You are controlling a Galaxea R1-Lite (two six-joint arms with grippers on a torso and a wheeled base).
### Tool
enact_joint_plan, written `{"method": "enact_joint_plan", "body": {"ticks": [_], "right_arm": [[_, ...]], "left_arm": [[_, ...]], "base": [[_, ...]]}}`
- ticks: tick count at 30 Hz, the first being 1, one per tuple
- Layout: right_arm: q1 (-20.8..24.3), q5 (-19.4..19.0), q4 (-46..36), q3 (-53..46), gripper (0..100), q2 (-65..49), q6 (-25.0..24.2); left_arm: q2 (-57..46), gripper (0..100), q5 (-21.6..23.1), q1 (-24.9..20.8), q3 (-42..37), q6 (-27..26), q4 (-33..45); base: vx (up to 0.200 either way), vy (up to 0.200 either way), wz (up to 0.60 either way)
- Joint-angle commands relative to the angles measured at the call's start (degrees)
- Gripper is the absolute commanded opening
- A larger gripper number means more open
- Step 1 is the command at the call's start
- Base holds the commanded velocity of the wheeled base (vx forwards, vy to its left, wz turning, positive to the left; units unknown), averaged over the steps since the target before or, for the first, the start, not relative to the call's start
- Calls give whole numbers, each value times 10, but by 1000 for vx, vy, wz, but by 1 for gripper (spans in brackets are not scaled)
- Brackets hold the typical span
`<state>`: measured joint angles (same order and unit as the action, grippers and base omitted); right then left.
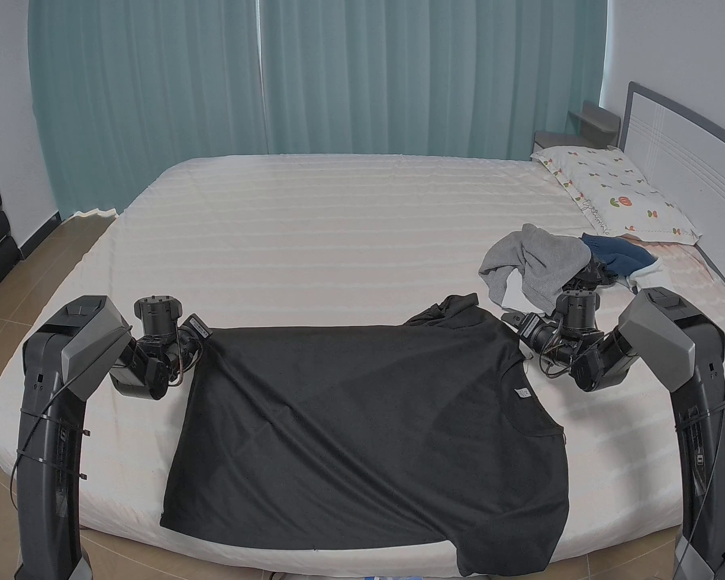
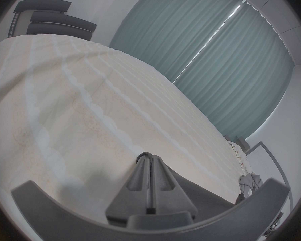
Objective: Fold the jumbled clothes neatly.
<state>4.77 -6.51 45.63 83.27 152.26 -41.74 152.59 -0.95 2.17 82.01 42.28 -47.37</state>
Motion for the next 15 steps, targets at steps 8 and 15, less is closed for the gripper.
{"method": "enact_joint_plan", "body": {"ticks": [8,15], "right_arm": [[6,-1,15,0,0,8,2],[2,-1,29,1,0,6,0]], "left_arm": [[-1,0,0,0,-1,0,0],[-1,0,0,0,1,0,0]], "base": [[0,0,0],[0,0,0]]}}
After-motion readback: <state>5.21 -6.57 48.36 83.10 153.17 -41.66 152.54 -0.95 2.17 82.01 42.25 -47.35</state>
